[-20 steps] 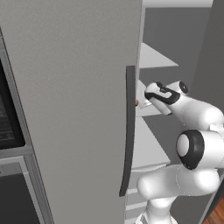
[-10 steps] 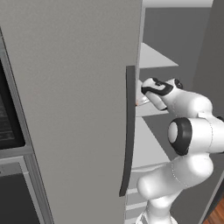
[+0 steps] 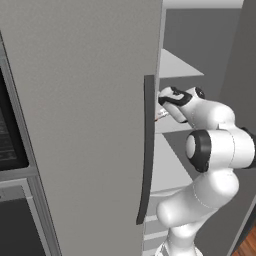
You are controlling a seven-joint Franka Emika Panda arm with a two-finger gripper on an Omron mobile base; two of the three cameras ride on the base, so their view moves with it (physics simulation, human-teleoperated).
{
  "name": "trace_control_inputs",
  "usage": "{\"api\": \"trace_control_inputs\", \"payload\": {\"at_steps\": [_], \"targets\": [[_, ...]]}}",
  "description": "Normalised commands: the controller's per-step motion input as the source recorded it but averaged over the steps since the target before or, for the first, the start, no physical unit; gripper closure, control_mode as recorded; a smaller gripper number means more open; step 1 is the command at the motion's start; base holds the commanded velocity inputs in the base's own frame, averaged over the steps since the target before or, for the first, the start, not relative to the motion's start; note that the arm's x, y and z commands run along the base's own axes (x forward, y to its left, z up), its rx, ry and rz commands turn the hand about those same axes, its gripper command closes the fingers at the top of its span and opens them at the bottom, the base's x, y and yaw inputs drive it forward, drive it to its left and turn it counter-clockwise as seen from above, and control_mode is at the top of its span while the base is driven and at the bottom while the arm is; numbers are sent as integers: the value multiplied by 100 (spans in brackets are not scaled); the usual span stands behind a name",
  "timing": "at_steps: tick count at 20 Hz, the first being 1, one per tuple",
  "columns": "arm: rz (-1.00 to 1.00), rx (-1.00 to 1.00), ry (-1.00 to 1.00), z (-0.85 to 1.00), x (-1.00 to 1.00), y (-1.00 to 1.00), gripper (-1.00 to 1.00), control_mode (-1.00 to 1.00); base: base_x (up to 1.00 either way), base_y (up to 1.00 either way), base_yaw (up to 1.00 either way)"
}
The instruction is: Take the mushroom, broccoli, and mushroom from the freezer and place them in the bowl on the counter.
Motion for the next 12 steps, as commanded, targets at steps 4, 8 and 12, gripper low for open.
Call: {"api": "trace_control_inputs", "payload": {"at_steps": [4, 8, 12], "targets": [[0, 0, 2, -13, 8, 4, -100, -100, 0, 0, 0], [0, 0, 1, -24, 4, 8, -100, -100, 0, 0, 0], [0, 0, 0, -14, 13, 1, -100, -100, 0, 0, 0]]}}
